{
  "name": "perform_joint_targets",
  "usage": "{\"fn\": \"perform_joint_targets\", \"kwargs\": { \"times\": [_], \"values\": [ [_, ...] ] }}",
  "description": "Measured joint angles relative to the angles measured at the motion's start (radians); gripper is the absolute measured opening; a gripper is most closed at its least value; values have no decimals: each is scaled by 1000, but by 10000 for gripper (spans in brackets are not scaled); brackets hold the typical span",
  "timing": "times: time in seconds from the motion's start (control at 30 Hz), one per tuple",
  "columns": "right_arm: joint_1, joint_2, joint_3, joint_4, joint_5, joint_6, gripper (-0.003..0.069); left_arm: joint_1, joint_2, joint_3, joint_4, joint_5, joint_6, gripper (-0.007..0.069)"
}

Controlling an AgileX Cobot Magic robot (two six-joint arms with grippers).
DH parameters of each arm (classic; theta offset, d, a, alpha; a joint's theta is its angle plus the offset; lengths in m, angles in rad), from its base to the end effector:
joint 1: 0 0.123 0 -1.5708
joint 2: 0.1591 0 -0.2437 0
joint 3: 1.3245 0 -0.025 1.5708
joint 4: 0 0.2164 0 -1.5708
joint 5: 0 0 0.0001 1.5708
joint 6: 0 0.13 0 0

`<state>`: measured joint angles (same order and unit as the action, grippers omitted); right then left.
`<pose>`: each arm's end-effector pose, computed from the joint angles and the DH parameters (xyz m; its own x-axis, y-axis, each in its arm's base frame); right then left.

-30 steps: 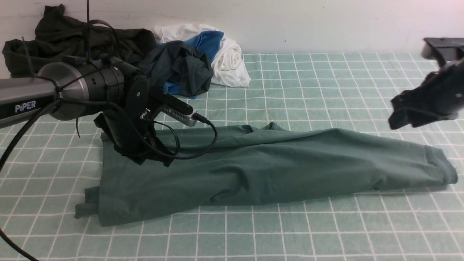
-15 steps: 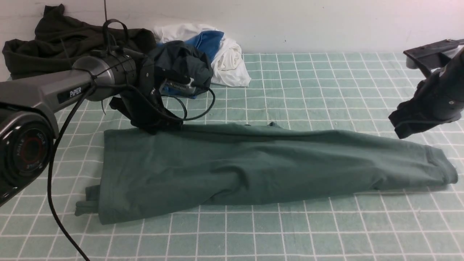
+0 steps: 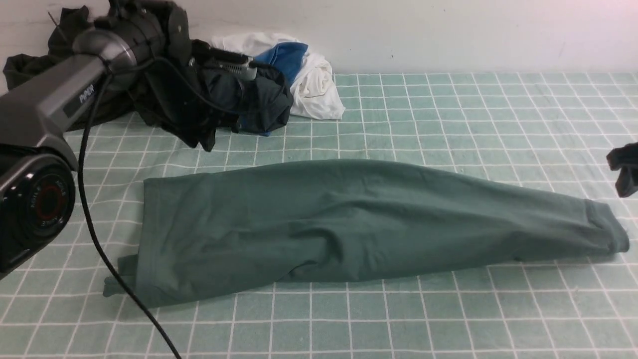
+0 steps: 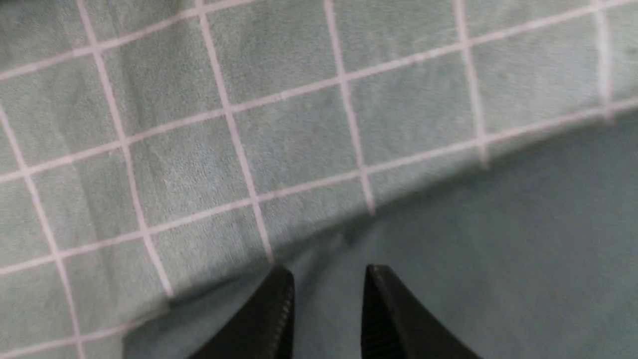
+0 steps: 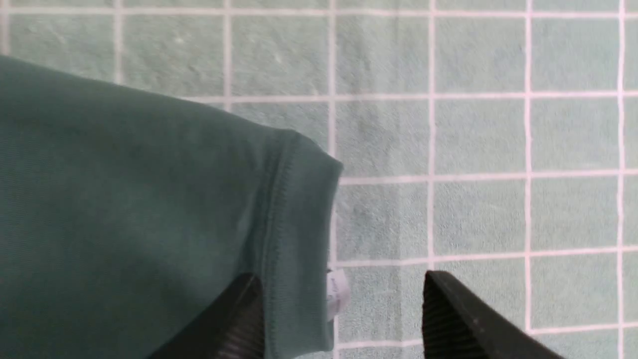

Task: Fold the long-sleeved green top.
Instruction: Use the right arm to clamp the right edge of the fabric, then use the right arm to drag the right edge of the fabric to the left and folds it over the left edge

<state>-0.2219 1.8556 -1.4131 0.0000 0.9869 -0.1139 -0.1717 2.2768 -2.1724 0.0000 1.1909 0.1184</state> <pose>0.3371 -0.0761 0.1646 -0.9690 0.1021 -0.2251 0.1107 0.9935 -0.0258 0.4417 -0.0766 0.1807 -0.8946 0.2750 -0.3523 0.2785 0.9595 0.0419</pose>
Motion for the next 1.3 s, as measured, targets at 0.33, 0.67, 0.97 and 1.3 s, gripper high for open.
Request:
{"fn": "perform_joint_targets", "kwargs": {
  "times": [0.33,0.67,0.97,1.3],
  "values": [
    [-5,189,22,95,-59,-11,536,-206,-226,152,-31,40,89,101],
    [28,184,21,117,-52,-71,92,-303,-454,477,-34,41,90,78],
    [8,-5,27,-64,-31,29,54,-303,-787,749,21,35,25,72],
    [242,-439,-115,10,43,-20,54,-303,-1102,1065,33,-147,1,72]
  ]
}}
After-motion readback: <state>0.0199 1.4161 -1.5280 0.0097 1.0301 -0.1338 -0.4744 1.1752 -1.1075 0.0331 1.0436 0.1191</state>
